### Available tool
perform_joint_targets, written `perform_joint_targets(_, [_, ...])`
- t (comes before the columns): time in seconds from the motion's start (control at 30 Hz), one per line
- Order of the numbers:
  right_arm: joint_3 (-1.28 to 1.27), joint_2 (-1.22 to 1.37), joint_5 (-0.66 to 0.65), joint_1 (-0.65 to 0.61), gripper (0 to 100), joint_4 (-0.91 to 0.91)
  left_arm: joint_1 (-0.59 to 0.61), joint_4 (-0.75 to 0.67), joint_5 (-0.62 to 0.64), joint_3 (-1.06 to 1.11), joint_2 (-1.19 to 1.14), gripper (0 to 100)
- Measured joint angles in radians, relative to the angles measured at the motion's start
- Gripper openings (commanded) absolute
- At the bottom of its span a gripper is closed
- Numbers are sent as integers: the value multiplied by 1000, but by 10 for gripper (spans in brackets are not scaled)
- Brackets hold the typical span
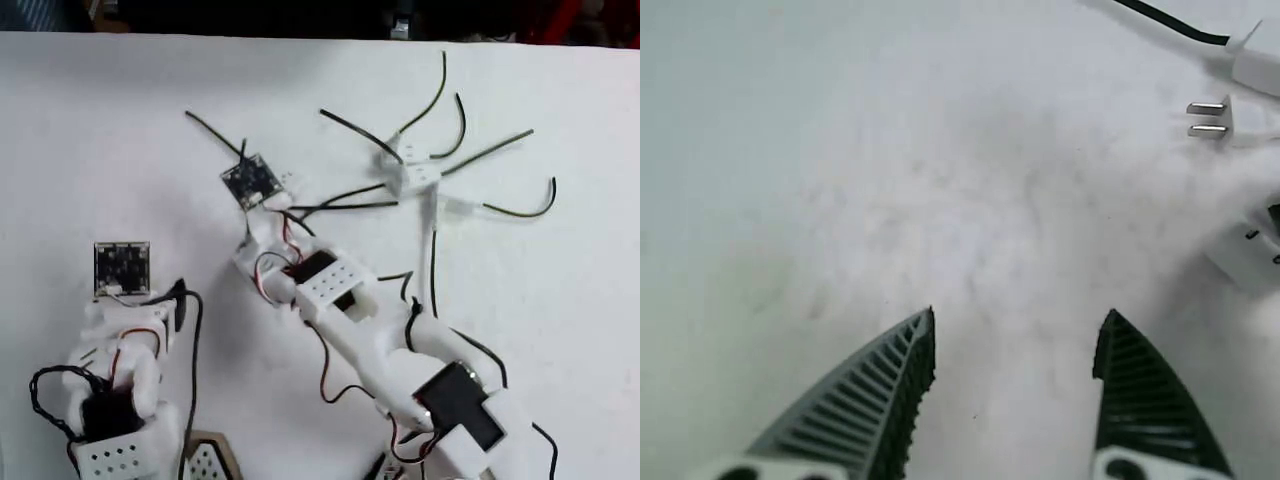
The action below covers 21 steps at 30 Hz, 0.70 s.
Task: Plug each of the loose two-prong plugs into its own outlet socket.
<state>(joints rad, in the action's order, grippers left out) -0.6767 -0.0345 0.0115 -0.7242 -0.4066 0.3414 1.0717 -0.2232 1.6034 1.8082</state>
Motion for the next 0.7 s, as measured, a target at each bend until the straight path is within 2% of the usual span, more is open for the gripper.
perform_joint_targets(0.23, [3, 54, 0, 0, 17, 0, 0, 0, 0, 0, 0, 256])
perform_joint_targets(0.5, [31, 114, -112, -3, 17, 2, 0, 0, 0, 0, 0, 256])
perform_joint_targets(0.7, [28, 28, -121, 0, 17, -66, 0, 0, 0, 0, 0, 256])
